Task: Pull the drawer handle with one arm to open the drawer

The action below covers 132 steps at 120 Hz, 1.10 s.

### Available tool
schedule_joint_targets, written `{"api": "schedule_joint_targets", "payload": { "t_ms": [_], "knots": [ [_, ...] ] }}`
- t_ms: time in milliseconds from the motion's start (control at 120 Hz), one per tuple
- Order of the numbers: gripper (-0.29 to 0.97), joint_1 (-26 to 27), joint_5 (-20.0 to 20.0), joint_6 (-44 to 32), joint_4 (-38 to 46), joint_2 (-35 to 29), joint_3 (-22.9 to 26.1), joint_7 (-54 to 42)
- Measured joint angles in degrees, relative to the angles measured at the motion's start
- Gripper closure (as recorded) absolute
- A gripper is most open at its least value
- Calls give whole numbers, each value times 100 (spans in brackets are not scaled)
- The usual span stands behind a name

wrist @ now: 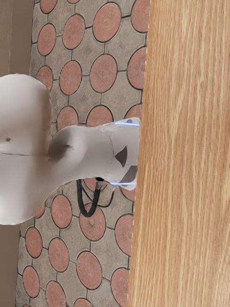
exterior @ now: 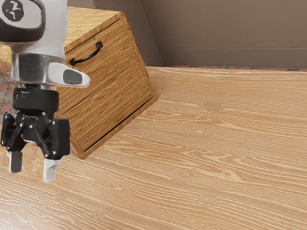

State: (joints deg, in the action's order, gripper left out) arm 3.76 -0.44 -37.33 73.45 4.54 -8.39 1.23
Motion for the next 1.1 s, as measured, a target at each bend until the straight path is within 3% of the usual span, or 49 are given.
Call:
{"api": "schedule_joint_targets", "payload": {
  "t_ms": [117, 192, 267, 392, 517, 600, 717, 1100],
  "knots": [
    [0, -614, -37, -1765, 576, 16, -74, 78],
    [0, -779, 229, -2500, 184, -478, 192, 105],
    [0, -696, 745, -3443, 50, -270, 277, 50],
    [0, -485, 2021, -5465, -22, 618, 280, -423],
    [0, -581, 2849, -6808, -30, 821, 270, -805],
    [0, -541, 3251, -7381, -28, 851, 286, -1017],
    [0, -594, 3502, -7939, -4, 1055, 288, -1269],
    [0, -719, 3612, -8568, -122, 1415, 312, -1802]
  ]
}}
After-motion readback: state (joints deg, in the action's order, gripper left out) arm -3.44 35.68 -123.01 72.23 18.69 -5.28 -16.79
